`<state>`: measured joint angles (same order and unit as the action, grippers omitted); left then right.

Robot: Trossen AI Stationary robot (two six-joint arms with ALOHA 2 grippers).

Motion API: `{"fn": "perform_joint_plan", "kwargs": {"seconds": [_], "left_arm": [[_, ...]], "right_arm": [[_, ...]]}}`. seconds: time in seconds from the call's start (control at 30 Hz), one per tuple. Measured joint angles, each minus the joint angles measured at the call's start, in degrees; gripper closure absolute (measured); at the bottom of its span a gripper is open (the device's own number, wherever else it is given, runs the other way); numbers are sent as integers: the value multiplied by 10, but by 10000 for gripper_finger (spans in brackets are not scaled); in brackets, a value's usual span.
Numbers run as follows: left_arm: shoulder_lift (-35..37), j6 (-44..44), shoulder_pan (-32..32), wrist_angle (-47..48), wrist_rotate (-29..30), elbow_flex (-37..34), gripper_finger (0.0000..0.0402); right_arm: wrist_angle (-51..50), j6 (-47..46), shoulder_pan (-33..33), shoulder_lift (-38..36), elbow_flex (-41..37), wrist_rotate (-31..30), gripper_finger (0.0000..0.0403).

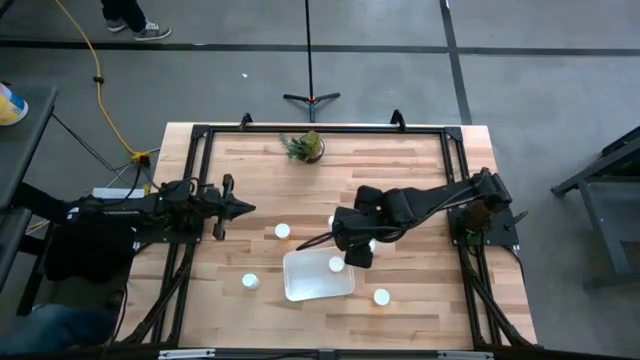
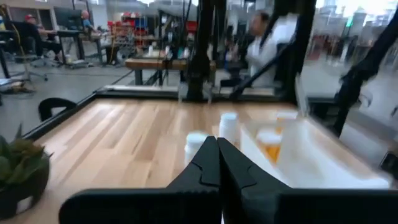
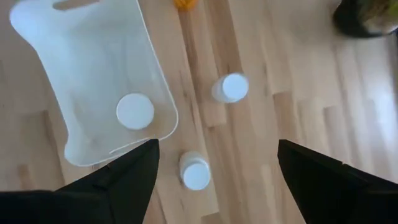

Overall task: Pick and place pill bottles into a basket
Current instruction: Put the right white pill bottle into the white bin

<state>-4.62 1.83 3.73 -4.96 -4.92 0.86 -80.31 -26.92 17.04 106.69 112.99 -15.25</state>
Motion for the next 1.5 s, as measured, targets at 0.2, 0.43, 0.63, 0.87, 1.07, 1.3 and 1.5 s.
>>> {"fn": "perform_joint_plan", "kwargs": {"seconds": [0.2,0.43,0.63,0.87,1.07,1.3,1.5], "left_arm": [[14,-16,0,1,15,0,371],[15,-15,0,19,27,0,373],[15,1,0,21,58,0,341],[15,0,0,21,55,0,379],[15,2,0,21,58,0,356],[15,14,0,21,60,0,352],[15,0,0,27,60,0,380]], "right_arm": [[60,-1,-2,-33,-108,47,85],[143,-4,-2,-61,-243,101,85],[214,-2,-2,-68,-328,112,85],[280,-16,-3,-68,-408,111,85],[326,-21,-6,-68,-443,110,85],[351,-22,-8,-68,-468,102,85],[379,-41,-14,-68,-476,95,90]]}}
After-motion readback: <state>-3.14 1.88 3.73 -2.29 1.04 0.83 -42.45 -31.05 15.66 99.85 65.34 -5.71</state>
